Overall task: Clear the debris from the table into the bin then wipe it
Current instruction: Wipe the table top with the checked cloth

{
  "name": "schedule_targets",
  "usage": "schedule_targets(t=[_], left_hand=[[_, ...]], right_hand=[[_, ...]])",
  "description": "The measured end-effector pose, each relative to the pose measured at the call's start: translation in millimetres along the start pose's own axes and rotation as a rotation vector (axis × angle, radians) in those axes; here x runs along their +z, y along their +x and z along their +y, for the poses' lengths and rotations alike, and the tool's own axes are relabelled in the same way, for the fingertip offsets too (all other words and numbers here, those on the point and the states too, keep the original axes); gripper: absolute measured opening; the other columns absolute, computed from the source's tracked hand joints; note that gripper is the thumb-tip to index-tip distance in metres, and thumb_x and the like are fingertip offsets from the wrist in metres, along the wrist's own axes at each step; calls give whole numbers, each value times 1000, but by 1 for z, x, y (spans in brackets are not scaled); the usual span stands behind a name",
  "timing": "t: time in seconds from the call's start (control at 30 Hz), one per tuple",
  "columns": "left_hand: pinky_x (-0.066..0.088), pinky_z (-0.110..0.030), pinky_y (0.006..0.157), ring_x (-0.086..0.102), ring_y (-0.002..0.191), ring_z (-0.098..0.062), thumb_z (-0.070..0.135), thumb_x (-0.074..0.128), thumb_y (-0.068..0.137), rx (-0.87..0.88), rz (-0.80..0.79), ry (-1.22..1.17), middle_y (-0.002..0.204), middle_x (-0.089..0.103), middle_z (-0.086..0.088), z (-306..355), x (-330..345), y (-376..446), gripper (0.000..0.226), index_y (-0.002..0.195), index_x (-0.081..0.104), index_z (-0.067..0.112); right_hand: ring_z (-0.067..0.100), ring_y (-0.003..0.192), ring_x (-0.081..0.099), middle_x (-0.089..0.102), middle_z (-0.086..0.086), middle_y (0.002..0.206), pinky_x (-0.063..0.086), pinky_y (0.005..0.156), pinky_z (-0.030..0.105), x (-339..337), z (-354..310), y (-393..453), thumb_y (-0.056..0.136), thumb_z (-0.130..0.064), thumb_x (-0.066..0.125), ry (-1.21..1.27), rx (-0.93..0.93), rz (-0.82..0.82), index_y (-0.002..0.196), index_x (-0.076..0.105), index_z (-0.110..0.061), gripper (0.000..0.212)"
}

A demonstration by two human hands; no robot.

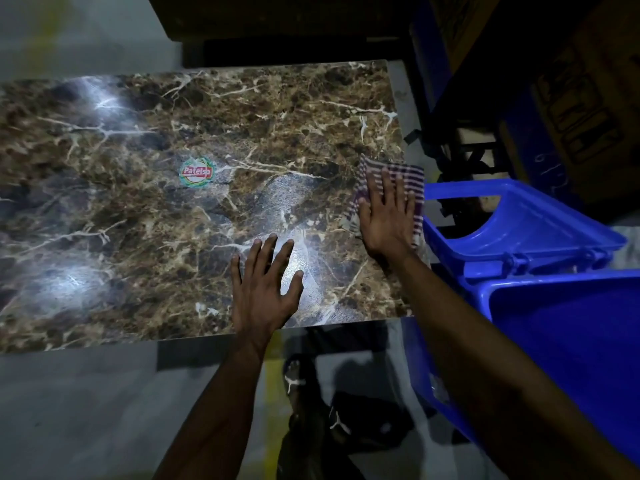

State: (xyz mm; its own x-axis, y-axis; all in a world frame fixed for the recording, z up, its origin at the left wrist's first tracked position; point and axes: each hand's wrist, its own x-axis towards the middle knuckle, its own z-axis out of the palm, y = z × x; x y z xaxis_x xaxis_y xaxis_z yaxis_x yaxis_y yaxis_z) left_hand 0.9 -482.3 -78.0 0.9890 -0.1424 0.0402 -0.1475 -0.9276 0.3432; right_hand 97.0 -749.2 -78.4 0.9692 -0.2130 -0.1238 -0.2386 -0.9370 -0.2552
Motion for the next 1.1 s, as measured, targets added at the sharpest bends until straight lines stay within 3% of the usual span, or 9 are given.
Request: schedule_targets(t=[0.17, 0.27, 0.4, 0.53, 0.67, 0.77, 0.9, 0.97, 1.1], left_hand=[[1, -55, 128, 8, 160, -12, 60, 41, 102, 10, -22, 4, 171, 16, 13, -3, 0, 0, 62, 160, 27, 44], [5, -57, 127, 11, 160, -15, 60, 41, 101, 3, -11, 10, 171, 20, 11, -2, 0, 0, 62, 160, 29, 44], [6, -58, 127, 16, 159, -18, 57, 47, 101, 3, -10, -5, 171, 23, 7, -3, 0, 0, 63, 160, 31, 41], [5, -57, 127, 18, 159, -18, 55, 53, 100, 6, 5, -11, 170, 24, 7, -3, -1, 3, 64, 159, 34, 40], [2, -55, 128, 16, 159, -16, 57, 53, 100, -5, -7, -11, 170, 23, 9, -2, -2, 2, 66, 160, 33, 40], [6, -56, 126, 23, 157, -18, 56, 53, 100, 10, -25, 0, 168, 29, 7, -4, -5, 5, 62, 158, 37, 40], [29, -53, 109, 46, 128, -22, 42, 51, 103, 11, -45, 18, 145, 50, 9, -3, -21, 31, 38, 140, 55, 37], [34, -47, 98, 46, 113, -23, 39, 48, 104, 41, -61, 54, 132, 51, 9, -4, -27, 54, 30, 133, 54, 35], [35, -44, 90, 47, 105, -30, 37, 45, 105, 49, -56, 33, 122, 50, 2, -10, -20, 85, 21, 122, 54, 27]], right_hand=[[26, 160, -7, -4, 3, 174, 0, 128, 52, -1, -20, -7, 107, -52, 7, 16, -144, -60, 166, 2, -30, 63], [20, 160, -10, -3, -3, 174, -3, 129, 48, -7, -6, -46, 110, -50, 14, 30, -280, -80, 166, 4, -34, 59], [25, 160, 8, 14, 2, 173, 7, 127, 51, -16, 24, -41, 108, -47, 22, 10, -90, -33, 165, 19, -31, 59], [32, 159, 12, 13, 6, 173, 12, 126, 56, -17, 5, 18, 106, -50, 15, -30, 56, -2, 165, 20, -26, 64], [30, 160, 5, 8, 5, 174, 8, 126, 55, -9, -40, 46, 107, -49, 15, -38, -64, -19, 166, 14, -28, 62], [26, 161, -4, 1, 1, 174, 1, 128, 52, -1, -57, 14, 110, -49, 15, -26, -257, -79, 166, 6, -31, 59], [19, 160, -7, -1, -5, 174, 3, 129, 50, -6, -22, -36, 111, -48, 18, -37, -353, -141, 165, 4, -36, 58], [18, 160, -4, 1, -6, 174, 5, 128, 50, -16, 4, -37, 110, -50, 17, -28, -268, -135, 165, 6, -38, 58], [28, 160, 8, 8, 1, 174, 10, 127, 55, -24, 10, 17, 108, -50, 17, -44, -78, -80, 166, 13, -33, 60]])
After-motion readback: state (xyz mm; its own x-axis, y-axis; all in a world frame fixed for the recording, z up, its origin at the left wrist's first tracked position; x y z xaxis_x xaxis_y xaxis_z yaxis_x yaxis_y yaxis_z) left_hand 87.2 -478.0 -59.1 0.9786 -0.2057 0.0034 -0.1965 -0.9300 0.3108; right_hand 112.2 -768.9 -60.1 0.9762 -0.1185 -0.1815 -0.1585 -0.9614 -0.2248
